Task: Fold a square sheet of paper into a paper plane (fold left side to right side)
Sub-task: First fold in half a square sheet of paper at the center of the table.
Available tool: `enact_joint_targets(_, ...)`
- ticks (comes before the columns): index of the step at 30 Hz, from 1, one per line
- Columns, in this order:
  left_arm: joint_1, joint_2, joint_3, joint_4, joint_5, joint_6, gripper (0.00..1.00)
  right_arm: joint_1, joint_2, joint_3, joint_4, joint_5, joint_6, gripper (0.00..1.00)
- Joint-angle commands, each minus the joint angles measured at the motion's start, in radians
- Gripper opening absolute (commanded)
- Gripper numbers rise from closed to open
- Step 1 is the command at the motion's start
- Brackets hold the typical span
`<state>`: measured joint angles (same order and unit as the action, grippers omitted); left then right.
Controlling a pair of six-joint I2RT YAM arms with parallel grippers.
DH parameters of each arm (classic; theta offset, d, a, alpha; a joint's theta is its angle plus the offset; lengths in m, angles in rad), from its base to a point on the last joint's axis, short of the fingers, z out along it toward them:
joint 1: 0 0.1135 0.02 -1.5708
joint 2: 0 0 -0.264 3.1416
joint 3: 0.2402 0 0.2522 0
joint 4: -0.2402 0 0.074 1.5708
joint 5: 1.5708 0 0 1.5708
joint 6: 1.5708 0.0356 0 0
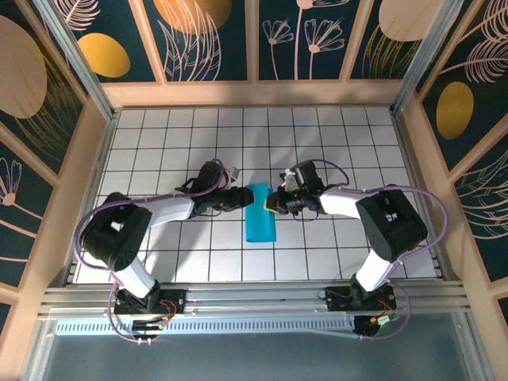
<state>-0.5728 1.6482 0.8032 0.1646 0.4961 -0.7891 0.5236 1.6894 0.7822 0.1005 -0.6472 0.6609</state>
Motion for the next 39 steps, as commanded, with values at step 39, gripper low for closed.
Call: enact_joint_targets(39,-0.056,0.163,0.107,-0.191,-0.140,0.054,0.48,0.018,0.041,0.061,-0.123,0.098,-0.049,0.00)
